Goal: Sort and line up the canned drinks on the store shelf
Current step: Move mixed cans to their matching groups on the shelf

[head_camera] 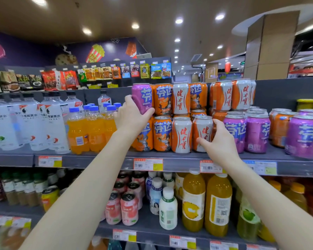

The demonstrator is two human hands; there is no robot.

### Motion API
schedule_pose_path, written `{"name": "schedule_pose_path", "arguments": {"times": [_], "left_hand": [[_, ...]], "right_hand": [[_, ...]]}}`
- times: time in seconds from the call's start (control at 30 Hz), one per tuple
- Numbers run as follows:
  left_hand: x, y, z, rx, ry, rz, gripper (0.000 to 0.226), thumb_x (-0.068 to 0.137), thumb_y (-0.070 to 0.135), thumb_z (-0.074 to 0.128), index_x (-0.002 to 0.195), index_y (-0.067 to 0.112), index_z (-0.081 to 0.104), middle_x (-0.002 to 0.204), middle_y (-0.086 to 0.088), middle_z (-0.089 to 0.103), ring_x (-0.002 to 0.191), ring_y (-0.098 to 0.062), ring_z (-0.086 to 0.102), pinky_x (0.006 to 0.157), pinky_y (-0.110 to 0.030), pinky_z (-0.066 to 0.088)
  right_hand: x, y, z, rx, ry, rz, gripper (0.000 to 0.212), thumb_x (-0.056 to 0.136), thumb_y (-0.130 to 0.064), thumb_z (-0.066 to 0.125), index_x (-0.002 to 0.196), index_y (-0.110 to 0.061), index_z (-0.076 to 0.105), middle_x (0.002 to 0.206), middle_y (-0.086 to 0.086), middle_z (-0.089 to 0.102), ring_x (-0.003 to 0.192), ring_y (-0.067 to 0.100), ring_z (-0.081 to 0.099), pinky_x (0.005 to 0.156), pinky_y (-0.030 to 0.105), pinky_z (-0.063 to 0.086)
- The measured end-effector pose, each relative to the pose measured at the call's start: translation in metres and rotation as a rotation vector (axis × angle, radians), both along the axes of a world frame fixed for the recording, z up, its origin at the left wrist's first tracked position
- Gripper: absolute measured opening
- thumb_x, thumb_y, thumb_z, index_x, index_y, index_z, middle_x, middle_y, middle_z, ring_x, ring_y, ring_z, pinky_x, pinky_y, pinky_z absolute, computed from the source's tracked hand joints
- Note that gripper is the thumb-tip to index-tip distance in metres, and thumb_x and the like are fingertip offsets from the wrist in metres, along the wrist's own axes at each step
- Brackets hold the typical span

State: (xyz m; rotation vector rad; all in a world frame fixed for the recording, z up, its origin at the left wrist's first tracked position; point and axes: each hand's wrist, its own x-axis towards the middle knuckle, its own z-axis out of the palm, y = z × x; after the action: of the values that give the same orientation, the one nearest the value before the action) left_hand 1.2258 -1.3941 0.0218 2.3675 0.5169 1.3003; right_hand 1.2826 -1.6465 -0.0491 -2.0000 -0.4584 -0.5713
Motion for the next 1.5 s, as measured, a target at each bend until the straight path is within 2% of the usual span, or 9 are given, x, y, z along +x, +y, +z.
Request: {"name": "schedule_pose_path", "arguments": {"times": [0.37, 0.53, 0.63, 0.73, 0.93, 1.1, 1.23, 1.4, 1.5], "left_hand": [[-0.005, -0.027, 0.009, -0.070, -0.202, -0.310, 0.075, 0.082, 0.053, 0.079, 0.140, 0.022, 0.043, 0.125, 0.003, 0.066, 0.107, -0.012, 0.067, 0.091, -0.038, 0.059], [-0.003, -0.060, 0.020, -0.019, -0.169, -0.520, 0.074, 0.082, 0.044, 0.082, 0.142, 0.023, 0.044, 0.121, 0.008, 0.064, 0.096, 0.000, 0.067, 0.071, -0.009, 0.051], [-0.001, -0.086, 0.021, 0.011, -0.190, -0.599, 0.074, 0.081, 0.048, 0.082, 0.141, 0.023, 0.047, 0.116, 0.012, 0.065, 0.091, 0.010, 0.064, 0.074, -0.006, 0.051], [0.005, -0.108, 0.014, 0.006, -0.221, -0.678, 0.072, 0.081, 0.049, 0.080, 0.139, 0.023, 0.048, 0.114, 0.012, 0.067, 0.096, 0.010, 0.065, 0.080, -0.019, 0.058], [0.021, -0.138, -0.003, 0.029, -0.246, -0.685, 0.079, 0.070, 0.056, 0.082, 0.135, 0.025, 0.051, 0.110, 0.008, 0.069, 0.098, -0.008, 0.068, 0.084, -0.036, 0.059], [0.021, -0.158, -0.003, 0.084, -0.167, -0.782, 0.080, 0.078, 0.045, 0.085, 0.144, 0.020, 0.048, 0.107, 0.018, 0.063, 0.091, 0.012, 0.061, 0.076, -0.004, 0.046], [0.021, -0.183, -0.004, 0.124, -0.112, -0.921, 0.080, 0.086, 0.042, 0.079, 0.153, 0.023, 0.040, 0.117, 0.020, 0.063, 0.101, 0.017, 0.059, 0.081, 0.001, 0.042], [0.031, -0.231, -0.008, 0.196, -0.143, -0.991, 0.076, 0.089, 0.039, 0.076, 0.154, 0.019, 0.040, 0.135, 0.011, 0.058, 0.118, 0.000, 0.056, 0.097, -0.007, 0.042], [0.046, -0.251, -0.016, 0.300, -0.062, -1.007, 0.071, 0.090, 0.040, 0.072, 0.151, 0.020, 0.044, 0.143, 0.005, 0.054, 0.131, -0.010, 0.051, 0.110, -0.027, 0.041]], "right_hand": [[-0.012, -0.001, 0.014, 0.098, -0.153, 0.010, 0.066, 0.092, -0.022, 0.074, 0.151, -0.017, 0.043, 0.145, 0.001, 0.055, 0.133, 0.015, 0.051, 0.104, 0.029, 0.045], [-0.022, -0.002, 0.049, 0.255, -0.152, 0.238, 0.053, 0.095, -0.022, 0.068, 0.145, -0.020, 0.051, 0.141, -0.001, 0.060, 0.129, 0.010, 0.056, 0.108, 0.030, 0.048], [-0.029, -0.004, 0.071, 0.335, -0.101, 0.386, 0.055, 0.094, -0.030, 0.070, 0.145, -0.020, 0.050, 0.134, -0.005, 0.063, 0.120, 0.004, 0.061, 0.096, 0.024, 0.054], [-0.030, -0.011, 0.082, 0.366, -0.084, 0.485, 0.053, 0.091, -0.028, 0.075, 0.140, -0.021, 0.054, 0.124, -0.008, 0.067, 0.109, 0.000, 0.066, 0.080, 0.017, 0.056], [-0.018, -0.029, 0.079, 0.393, -0.098, 0.293, 0.056, 0.075, -0.033, 0.087, 0.127, -0.026, 0.066, 0.109, -0.007, 0.073, 0.098, 0.007, 0.071, 0.084, 0.036, 0.063], [-0.019, -0.057, 0.083, 0.392, -0.083, 0.217, 0.044, 0.076, -0.026, 0.088, 0.116, -0.025, 0.070, 0.098, -0.005, 0.075, 0.087, 0.007, 0.073, 0.077, 0.034, 0.063], [-0.023, -0.094, 0.087, 0.383, -0.091, 0.150, 0.036, 0.074, -0.024, 0.089, 0.105, -0.029, 0.070, 0.091, -0.010, 0.077, 0.083, 0.002, 0.074, 0.073, 0.027, 0.062], [-0.031, -0.153, 0.088, 0.324, -0.139, 0.022, 0.041, 0.076, -0.029, 0.088, 0.111, -0.028, 0.068, 0.091, -0.014, 0.074, 0.081, -0.007, 0.069, 0.064, 0.013, 0.053], [-0.030, -0.200, 0.081, 0.307, -0.129, -0.070, 0.045, 0.075, -0.034, 0.088, 0.115, -0.028, 0.067, 0.095, -0.015, 0.073, 0.084, -0.006, 0.069, 0.067, 0.015, 0.056]]}}
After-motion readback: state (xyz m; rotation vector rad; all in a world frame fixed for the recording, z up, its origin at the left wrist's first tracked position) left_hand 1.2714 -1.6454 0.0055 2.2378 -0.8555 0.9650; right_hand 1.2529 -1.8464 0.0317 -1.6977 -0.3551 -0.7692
